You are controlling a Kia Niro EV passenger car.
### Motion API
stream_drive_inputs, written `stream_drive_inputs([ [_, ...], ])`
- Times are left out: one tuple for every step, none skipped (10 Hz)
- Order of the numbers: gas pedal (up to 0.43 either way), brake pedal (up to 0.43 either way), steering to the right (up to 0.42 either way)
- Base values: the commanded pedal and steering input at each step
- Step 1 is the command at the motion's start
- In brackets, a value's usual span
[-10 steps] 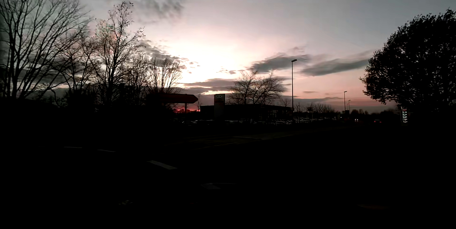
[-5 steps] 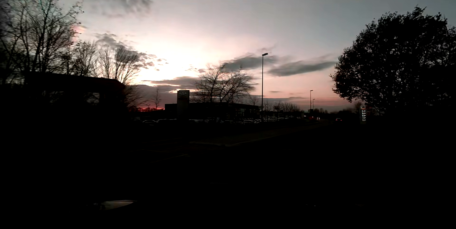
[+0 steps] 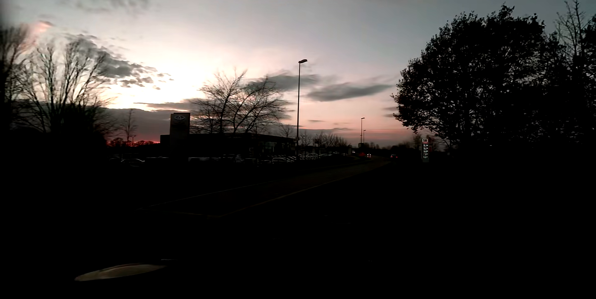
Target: Follow the waypoints while adhering to traffic rules and regulations
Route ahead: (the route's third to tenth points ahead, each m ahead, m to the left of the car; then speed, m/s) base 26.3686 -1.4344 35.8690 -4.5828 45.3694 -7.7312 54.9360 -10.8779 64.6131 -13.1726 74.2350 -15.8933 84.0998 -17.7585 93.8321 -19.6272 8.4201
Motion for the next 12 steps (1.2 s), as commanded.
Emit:
stream_drive_inputs([
  [0.197, 0.000, 0.166],
  [0.209, 0.000, 0.155],
  [0.209, 0.000, 0.143],
  [0.220, 0.000, 0.127],
  [0.220, 0.000, 0.114],
  [0.228, 0.000, 0.105],
  [0.260, 0.000, 0.095],
  [0.260, 0.000, 0.081],
  [0.260, 0.000, 0.075],
  [0.260, 0.000, 0.067],
  [0.260, 0.000, 0.058],
  [0.260, 0.000, 0.049],
])
